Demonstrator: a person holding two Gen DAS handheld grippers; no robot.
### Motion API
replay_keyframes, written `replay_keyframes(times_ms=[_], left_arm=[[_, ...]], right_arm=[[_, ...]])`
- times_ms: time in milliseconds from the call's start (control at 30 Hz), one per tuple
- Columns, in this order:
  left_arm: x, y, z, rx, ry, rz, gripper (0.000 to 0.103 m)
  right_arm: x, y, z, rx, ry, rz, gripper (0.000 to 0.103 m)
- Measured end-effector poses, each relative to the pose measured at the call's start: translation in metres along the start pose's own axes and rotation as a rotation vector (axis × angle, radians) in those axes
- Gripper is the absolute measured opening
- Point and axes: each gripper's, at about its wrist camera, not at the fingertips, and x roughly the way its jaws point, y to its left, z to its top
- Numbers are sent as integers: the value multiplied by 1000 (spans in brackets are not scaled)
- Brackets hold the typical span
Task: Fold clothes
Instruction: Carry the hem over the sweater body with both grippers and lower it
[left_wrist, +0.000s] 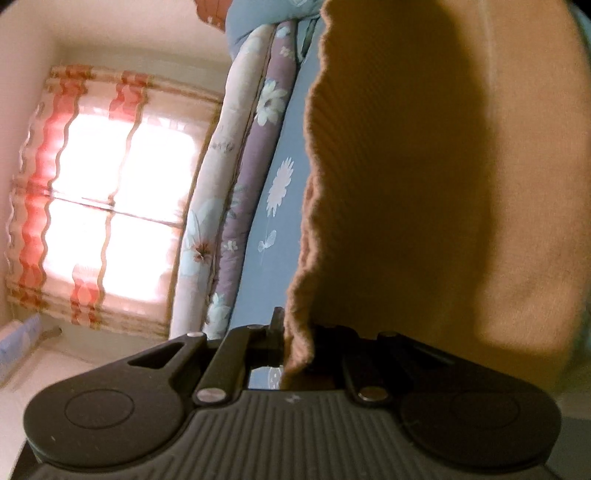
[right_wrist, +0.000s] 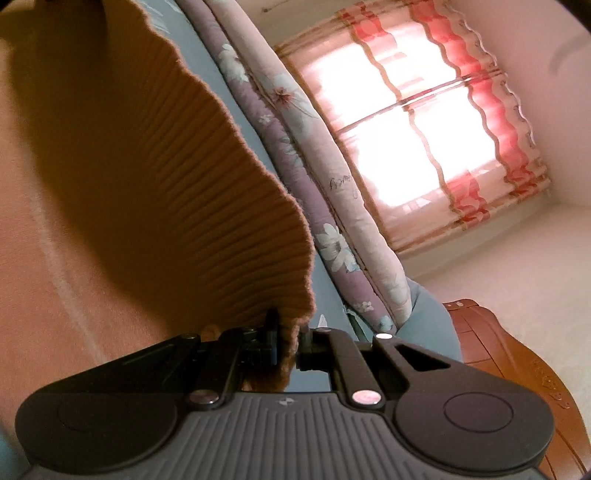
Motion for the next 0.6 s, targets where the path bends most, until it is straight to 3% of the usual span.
replay_keyframes(times_ms=[267, 600], left_arm=[[55, -11, -4, -43, 65, -107, 7], [94, -3, -23, -169, 94, -226, 14]], right_arm=[[53, 17, 14, -25, 27, 40, 10], [82, 29, 11, -18, 70, 98, 11]])
